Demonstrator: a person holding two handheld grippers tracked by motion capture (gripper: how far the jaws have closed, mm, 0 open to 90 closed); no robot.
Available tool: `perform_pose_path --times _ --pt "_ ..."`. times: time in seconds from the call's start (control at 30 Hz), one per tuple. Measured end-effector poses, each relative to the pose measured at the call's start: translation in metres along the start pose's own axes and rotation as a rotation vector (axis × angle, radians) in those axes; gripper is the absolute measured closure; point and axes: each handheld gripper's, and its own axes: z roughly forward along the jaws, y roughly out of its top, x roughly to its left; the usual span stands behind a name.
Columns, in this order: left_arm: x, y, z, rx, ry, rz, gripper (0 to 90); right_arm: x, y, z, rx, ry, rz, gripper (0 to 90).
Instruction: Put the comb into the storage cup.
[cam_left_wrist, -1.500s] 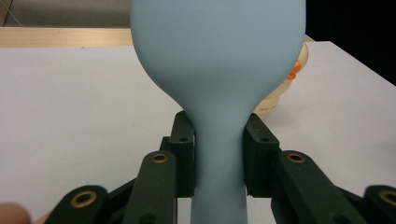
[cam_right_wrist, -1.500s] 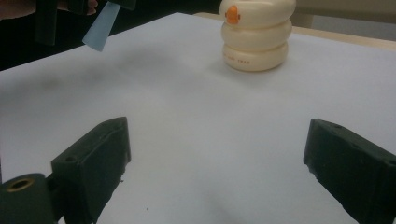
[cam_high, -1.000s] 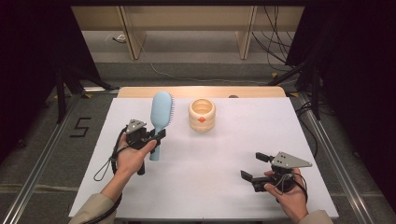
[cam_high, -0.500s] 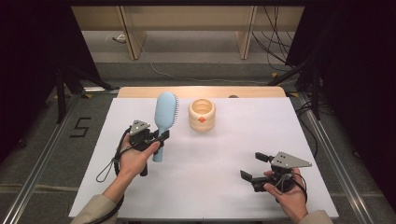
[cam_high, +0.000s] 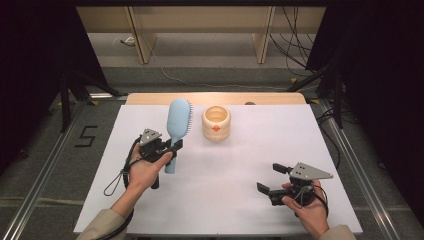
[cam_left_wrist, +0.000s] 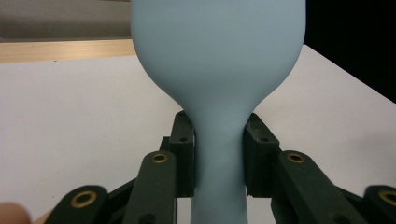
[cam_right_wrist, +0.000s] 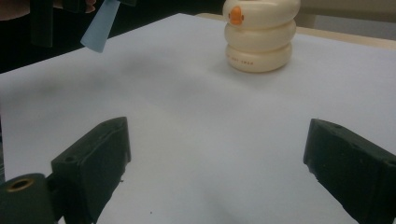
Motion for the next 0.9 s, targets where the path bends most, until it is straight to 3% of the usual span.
perform_pose_path --times 0.9 --pt "-0.011 0.000 0.002 -0.007 -0.024 0.021 69.2 0.001 0.002 0.002 -0.007 0.009 0.005 8.3"
